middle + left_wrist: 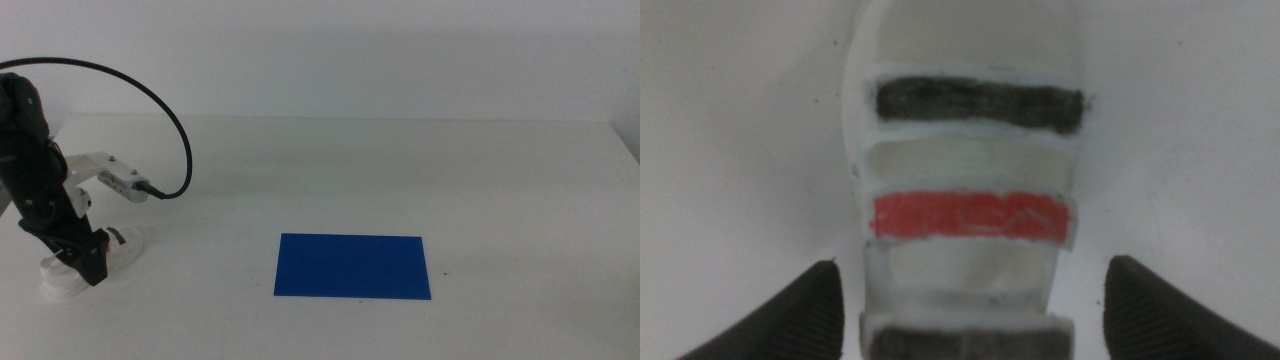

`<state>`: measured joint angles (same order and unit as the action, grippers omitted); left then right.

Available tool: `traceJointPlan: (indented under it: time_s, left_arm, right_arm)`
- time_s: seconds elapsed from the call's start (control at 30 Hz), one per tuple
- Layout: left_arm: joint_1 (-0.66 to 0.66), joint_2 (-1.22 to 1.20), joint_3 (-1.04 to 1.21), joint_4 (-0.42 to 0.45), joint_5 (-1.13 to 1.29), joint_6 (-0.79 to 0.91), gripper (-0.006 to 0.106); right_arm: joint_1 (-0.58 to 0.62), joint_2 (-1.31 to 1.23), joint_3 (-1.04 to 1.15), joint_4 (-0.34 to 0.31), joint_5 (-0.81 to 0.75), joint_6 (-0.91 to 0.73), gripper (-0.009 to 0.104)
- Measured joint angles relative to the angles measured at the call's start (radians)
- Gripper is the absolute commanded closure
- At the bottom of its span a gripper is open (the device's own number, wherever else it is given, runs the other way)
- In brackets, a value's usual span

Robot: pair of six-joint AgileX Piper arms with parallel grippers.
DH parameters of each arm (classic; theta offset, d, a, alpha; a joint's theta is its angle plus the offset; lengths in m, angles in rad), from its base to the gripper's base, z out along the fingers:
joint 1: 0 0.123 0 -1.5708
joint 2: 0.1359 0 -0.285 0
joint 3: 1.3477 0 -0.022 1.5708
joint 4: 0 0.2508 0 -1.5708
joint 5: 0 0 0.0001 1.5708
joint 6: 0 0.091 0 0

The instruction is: Use one arm to grab the shoe from the table and place it on the mat.

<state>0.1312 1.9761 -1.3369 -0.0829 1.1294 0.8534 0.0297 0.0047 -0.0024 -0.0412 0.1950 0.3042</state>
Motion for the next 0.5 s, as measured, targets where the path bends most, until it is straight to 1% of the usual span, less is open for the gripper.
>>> traceJointPlan:
  time_s: [0.07, 0.27, 0.33, 0.4, 0.5]
  left_arm:
    - [0.0, 0.004, 0.0, 0.0, -0.004, 0.003, 0.029]
    - [-0.002, 0.004, 0.0, -0.009, -0.014, -0.027, 0.069]
    - [-0.012, 0.004, 0.0, -0.01, -0.006, -0.049, 0.078]
    - [-0.04, -0.003, 0.0, 0.008, 0.01, -0.09, 0.083]
    - [-0.132, -0.028, -0.032, 0.035, 0.06, -0.202, 0.087]
  right_arm:
    - [0.0, 0.0, 0.0, 0.0, 0.0, 0.0, 0.016]
    - [0.0, 0.0, 0.0, 0.0, 0.0, 0.0, 0.016]
    - [0.0, 0.0, 0.0, 0.0, 0.0, 0.0, 0.016]
    - [0.0, 0.0, 0.0, 0.0, 0.0, 0.0, 0.016]
    - [0.0, 0.0, 0.0, 0.0, 0.0, 0.0, 0.016]
